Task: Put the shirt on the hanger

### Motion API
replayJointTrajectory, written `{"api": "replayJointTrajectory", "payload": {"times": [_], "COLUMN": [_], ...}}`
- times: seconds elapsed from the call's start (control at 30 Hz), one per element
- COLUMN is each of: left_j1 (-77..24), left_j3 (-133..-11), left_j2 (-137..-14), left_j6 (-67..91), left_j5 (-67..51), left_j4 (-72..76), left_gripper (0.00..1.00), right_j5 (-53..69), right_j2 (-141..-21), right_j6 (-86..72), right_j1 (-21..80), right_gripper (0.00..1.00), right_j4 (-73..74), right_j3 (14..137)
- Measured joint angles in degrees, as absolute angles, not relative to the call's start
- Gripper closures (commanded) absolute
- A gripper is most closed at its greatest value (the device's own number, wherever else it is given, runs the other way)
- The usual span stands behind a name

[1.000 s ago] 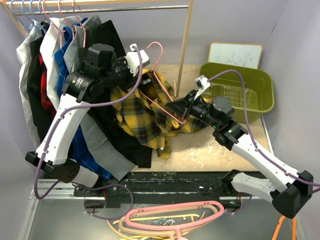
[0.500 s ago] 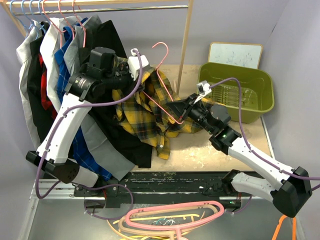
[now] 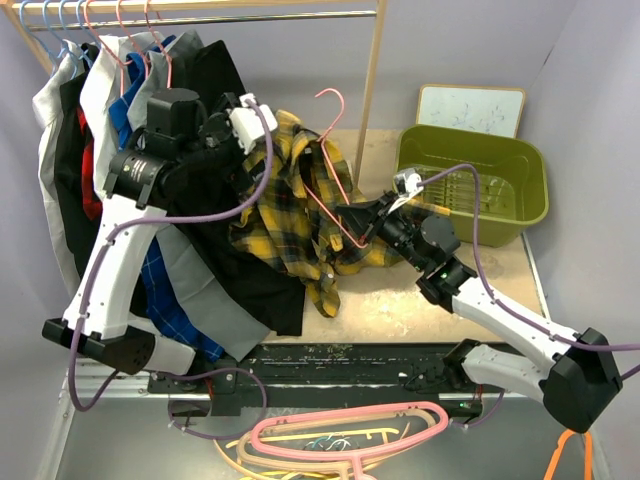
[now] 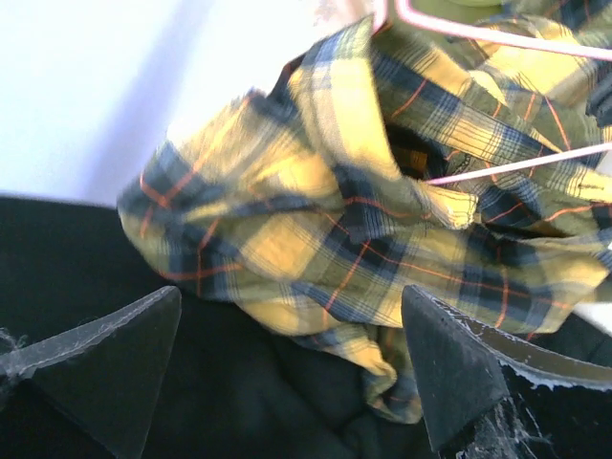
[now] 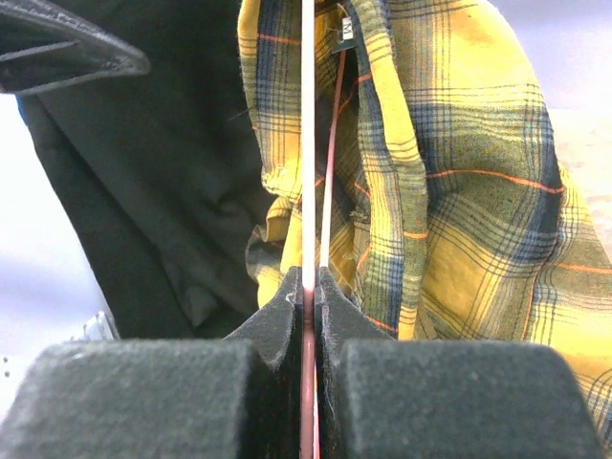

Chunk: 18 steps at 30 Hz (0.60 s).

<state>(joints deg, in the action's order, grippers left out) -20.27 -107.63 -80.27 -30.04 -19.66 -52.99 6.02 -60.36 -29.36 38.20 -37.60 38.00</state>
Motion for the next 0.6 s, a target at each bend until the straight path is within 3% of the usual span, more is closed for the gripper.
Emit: {"api": "replayJointTrajectory", "payload": {"times": [0.3, 0.6], "left_j1": [-14.7, -14.1], "left_j3": [-117.4, -126.2], "left_j2": [-91.1, -96.7], "left_j6": [-66.1, -78.7], "left_j5": [-42.2, -56.0], "left_j4": [-69.3, -78.7], "left_gripper": [0.01, 0.05], "right_j5": [10.5, 15.2], "right_j2": [-60.7, -60.6], "right_j6": [-22.3, -16.5], "right_j1": [38.2, 38.2], "right_gripper": [1.0, 1.0], "right_j4": [-40.3, -40.6], "right_j3": [35.5, 35.1]}}
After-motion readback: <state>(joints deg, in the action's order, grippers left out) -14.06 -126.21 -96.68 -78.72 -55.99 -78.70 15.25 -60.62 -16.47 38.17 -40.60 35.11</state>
